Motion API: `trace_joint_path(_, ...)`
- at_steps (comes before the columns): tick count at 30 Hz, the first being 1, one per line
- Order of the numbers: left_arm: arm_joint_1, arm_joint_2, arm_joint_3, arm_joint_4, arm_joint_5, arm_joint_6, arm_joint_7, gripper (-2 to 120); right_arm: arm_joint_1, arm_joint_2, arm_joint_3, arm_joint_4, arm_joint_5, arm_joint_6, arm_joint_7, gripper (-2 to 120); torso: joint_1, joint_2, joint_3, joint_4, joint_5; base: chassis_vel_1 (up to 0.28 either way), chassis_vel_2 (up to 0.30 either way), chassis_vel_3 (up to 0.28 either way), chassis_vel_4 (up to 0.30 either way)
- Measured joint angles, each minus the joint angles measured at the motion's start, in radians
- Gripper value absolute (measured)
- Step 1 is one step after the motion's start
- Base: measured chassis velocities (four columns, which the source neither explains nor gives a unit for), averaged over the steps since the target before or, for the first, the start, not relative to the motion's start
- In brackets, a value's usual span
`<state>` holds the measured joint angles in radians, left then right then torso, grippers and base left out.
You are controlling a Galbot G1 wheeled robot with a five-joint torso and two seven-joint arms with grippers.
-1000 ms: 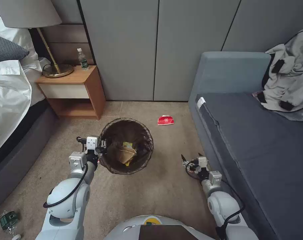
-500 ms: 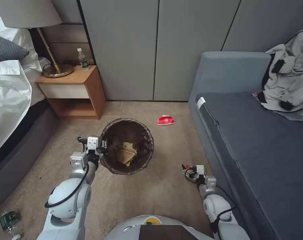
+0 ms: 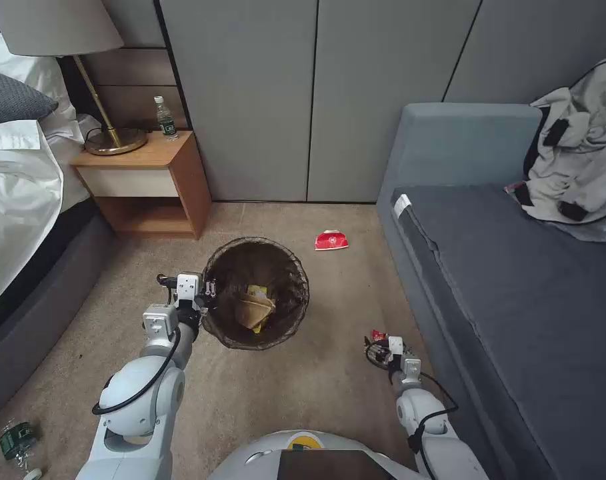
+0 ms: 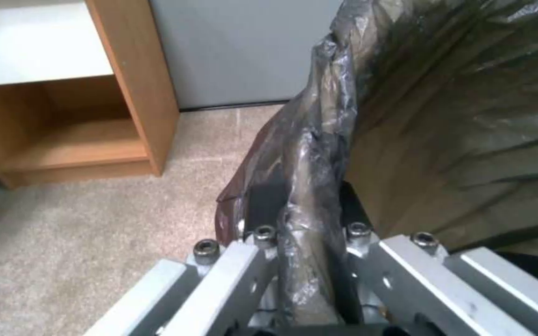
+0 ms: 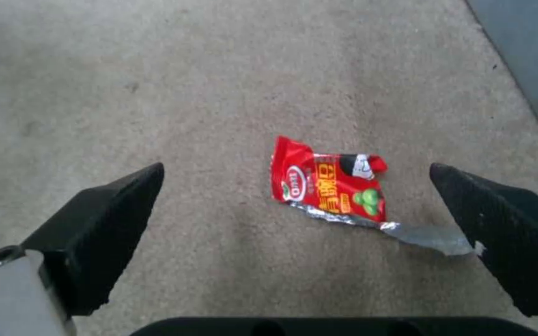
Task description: Pick up the trash bin, then pick up the garbage from the floor and place it into the trash bin.
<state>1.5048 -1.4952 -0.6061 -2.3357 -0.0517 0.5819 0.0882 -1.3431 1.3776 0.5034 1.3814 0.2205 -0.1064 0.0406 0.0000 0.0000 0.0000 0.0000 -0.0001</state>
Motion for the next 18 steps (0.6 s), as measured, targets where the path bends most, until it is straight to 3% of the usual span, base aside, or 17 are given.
trace_joint_path(18, 0.002, 0.001, 0.004, 0.002, 0.002, 0.001, 0.001, 3, 0.104, -0.003, -0.035, -0.137, 0.015, 0.004, 0.056, 100, 0.0, 0.0, 0.0, -0.0001, 0.0002, 0.0, 0.0, 0.0, 0.0)
